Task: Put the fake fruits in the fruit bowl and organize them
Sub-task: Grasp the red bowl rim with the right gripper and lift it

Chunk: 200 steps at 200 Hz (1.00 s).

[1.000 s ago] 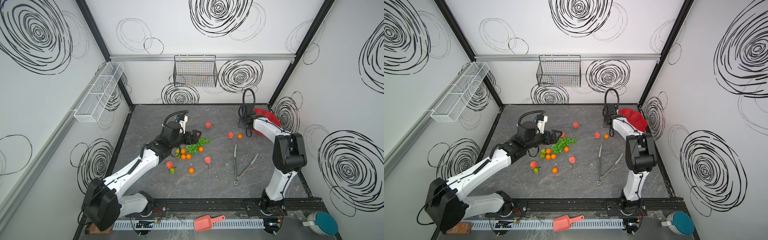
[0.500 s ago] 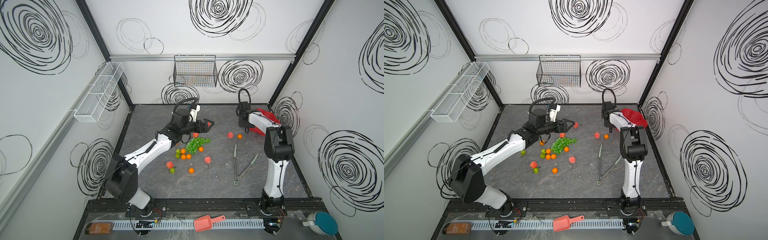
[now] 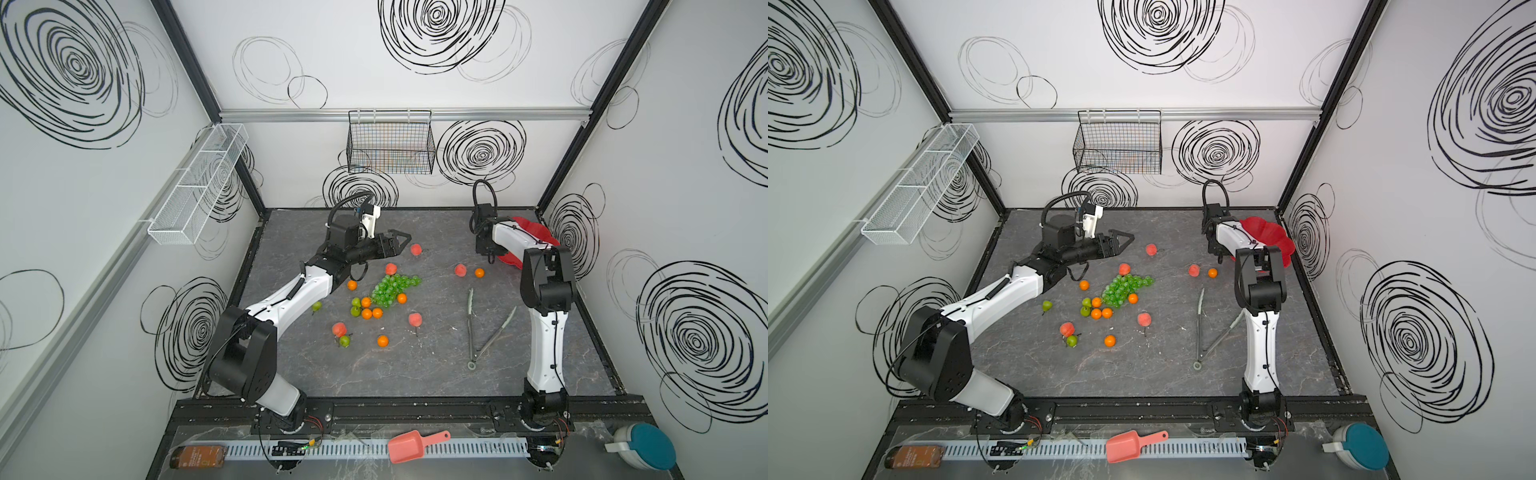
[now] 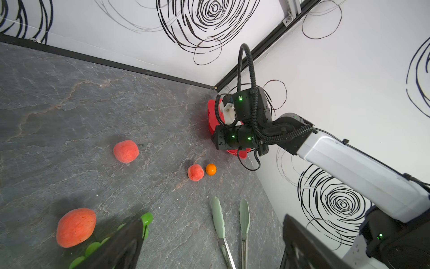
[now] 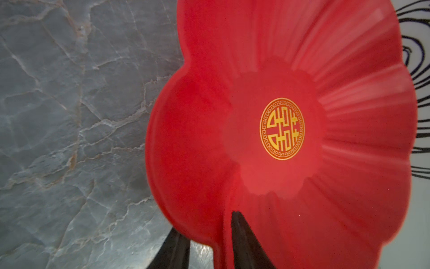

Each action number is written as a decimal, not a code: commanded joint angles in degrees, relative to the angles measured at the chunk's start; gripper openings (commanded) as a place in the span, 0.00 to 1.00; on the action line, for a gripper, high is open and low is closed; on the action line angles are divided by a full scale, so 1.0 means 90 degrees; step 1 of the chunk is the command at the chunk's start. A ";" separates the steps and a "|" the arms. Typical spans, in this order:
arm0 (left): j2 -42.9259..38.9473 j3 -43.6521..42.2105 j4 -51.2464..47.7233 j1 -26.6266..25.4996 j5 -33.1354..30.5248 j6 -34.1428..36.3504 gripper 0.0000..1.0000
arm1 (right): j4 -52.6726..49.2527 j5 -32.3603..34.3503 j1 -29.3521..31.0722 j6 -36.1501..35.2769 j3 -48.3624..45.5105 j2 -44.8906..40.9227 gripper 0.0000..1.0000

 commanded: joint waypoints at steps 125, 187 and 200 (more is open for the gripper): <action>0.0093 0.0230 -0.0462 0.0407 -0.0218 0.0163 0.96 | -0.0241 0.0045 0.0204 -0.0395 0.0537 0.0312 0.00; 0.0047 0.0171 -0.0485 0.0755 -0.0208 0.0114 0.96 | -0.0148 -0.0006 0.0930 -0.1185 0.1274 0.0745 0.00; 0.0044 0.0158 -0.0483 0.0823 -0.0206 0.0114 0.96 | -0.0115 -0.0093 0.1118 -0.1382 0.1401 0.0852 0.00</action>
